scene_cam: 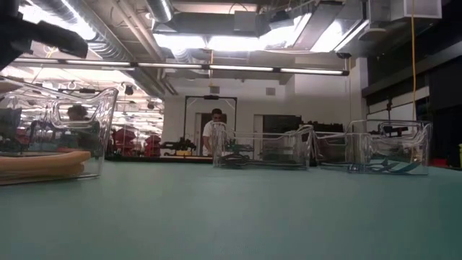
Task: Sort silverware by color (type)
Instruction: Put the orange fork into the bottom transparent bin, then return to Home Position
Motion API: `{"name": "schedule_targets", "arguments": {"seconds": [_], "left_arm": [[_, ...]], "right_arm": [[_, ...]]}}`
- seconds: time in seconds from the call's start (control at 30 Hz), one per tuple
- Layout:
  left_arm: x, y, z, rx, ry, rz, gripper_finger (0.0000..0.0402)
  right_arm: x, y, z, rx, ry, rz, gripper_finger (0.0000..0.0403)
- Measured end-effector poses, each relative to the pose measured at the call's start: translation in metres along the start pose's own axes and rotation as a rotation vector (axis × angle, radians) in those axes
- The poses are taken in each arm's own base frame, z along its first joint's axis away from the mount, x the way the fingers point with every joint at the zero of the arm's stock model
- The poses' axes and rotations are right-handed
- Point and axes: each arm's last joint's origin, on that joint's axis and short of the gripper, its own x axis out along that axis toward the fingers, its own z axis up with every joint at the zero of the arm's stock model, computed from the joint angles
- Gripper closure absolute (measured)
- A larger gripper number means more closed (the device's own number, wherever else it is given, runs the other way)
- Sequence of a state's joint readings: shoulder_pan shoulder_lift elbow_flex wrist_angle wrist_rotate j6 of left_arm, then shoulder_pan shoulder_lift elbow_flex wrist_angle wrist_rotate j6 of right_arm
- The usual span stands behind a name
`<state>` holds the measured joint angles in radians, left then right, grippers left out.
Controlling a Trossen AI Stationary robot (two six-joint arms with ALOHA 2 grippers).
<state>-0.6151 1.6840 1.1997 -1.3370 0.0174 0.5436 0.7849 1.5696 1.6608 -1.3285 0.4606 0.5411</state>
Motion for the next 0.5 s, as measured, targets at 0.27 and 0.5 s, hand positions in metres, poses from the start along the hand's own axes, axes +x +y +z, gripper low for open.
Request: {"name": "schedule_targets", "arguments": {"seconds": [0.27,0.5], "left_arm": [[0.013,0.001,0.001,-0.125,-0.011,0.006,0.0333],[0.019,0.001,0.0,-0.145,-0.003,0.01,0.0313]], "right_arm": [[0.0,0.0,0.0,0.0,0.0,0.0,0.0236],[0.0,0.0,0.0,0.0,0.004,0.007,0.0236]]}}
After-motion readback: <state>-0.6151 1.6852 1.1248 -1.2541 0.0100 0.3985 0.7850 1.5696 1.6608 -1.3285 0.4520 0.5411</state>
